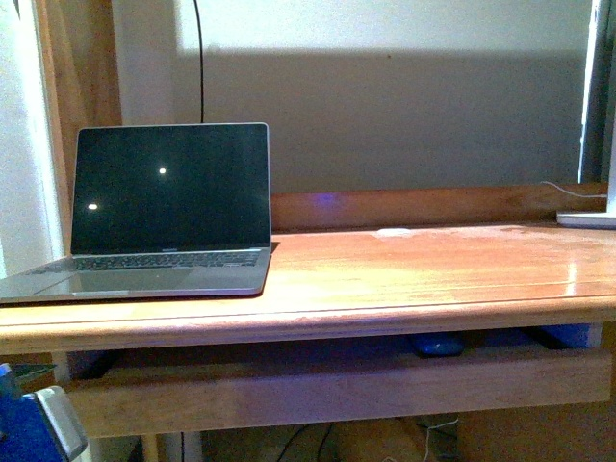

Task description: Place mouse

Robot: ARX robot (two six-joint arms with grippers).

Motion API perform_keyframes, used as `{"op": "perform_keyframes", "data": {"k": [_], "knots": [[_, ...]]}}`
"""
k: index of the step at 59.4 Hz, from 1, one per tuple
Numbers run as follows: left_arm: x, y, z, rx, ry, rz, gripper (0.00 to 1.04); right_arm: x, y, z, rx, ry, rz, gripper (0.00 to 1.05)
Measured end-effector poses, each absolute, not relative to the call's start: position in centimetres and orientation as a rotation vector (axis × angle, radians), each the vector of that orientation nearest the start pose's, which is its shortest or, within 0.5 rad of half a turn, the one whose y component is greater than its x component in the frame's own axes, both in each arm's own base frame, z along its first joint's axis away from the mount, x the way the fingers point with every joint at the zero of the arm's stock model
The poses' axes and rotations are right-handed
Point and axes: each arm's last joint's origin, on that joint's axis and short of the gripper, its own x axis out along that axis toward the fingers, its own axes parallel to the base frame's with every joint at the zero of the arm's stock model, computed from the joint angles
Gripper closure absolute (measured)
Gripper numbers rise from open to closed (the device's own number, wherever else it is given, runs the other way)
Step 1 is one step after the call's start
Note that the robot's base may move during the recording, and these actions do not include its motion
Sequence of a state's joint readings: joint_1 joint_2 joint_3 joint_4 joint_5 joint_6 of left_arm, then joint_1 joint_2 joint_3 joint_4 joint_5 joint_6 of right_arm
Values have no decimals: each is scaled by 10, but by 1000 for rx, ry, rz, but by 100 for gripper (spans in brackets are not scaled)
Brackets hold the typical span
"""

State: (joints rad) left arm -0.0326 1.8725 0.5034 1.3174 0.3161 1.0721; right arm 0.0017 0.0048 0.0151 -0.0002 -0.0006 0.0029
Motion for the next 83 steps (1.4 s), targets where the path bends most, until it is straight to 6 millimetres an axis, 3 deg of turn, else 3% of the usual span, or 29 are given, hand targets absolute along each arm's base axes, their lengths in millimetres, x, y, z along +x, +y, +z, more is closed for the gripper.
{"op": "perform_keyframes", "data": {"k": [24, 38, 51, 72, 83], "knots": [[351, -21, 103, 1190, -130, -391, 8, 97, 0, 168, 3, -10, 3, 7], [364, -24, 106, 1173, 95, -407, 8, 97, 0, 168, 3, -10, 2, 7], [345, -34, 126, 1002, 306, -581, 8, 97, 0, 168, 3, -10, 2, 7], [262, -73, 153, 473, 421, -853, 7, 97, 0, 168, 3, -10, 2, 7], [236, -76, 167, 214, 447, -852, 8, 97, 0, 168, 2, -10, 3, 7]]}}
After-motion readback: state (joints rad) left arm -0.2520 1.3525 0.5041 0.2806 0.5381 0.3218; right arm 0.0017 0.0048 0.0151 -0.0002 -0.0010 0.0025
